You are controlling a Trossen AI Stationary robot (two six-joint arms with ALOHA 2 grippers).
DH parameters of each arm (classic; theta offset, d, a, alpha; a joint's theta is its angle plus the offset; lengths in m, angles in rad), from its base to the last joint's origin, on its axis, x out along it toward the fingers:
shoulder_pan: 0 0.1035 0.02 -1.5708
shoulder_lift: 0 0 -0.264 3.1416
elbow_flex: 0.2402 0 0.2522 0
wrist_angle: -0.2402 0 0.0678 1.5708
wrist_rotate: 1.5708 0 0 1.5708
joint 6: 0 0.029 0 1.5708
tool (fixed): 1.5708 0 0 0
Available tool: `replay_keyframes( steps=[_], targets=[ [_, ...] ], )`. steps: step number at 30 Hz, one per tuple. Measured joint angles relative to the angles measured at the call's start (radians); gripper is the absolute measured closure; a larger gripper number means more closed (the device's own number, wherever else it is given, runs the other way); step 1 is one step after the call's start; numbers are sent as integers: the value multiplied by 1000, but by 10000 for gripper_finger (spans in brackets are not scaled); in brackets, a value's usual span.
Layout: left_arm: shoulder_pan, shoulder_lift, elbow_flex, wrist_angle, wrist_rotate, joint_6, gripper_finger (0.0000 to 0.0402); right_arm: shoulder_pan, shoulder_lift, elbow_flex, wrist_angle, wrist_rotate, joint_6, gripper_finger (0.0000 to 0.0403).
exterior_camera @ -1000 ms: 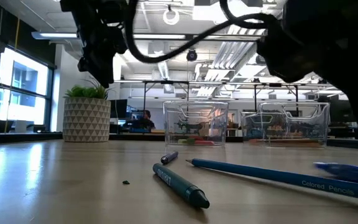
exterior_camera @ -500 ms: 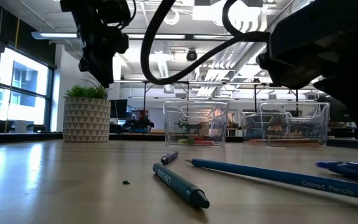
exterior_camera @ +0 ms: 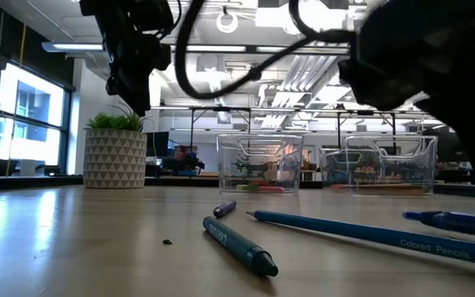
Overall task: Sort crayons/erasers/pens/pencils in bins
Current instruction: Put the blue pen into the bottom left transparent bin
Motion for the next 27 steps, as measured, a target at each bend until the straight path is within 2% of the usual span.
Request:
replay_keyframes(
  steps=[6, 11, 18, 27],
  targets=[
    [0, 0, 0, 0, 0, 52, 243, 0, 0, 45, -23, 13, -10, 377],
    [0, 0, 0, 0, 17, 79, 243, -1, 0, 115, -110, 70, -33, 377],
    [-13, 0, 0, 54, 217, 210, 243, -14, -3, 246, -294, 179, -56, 377],
    [-92, 0, 0, 196, 363, 283, 243, -65, -4, 391, -413, 342, -145, 377]
  ],
)
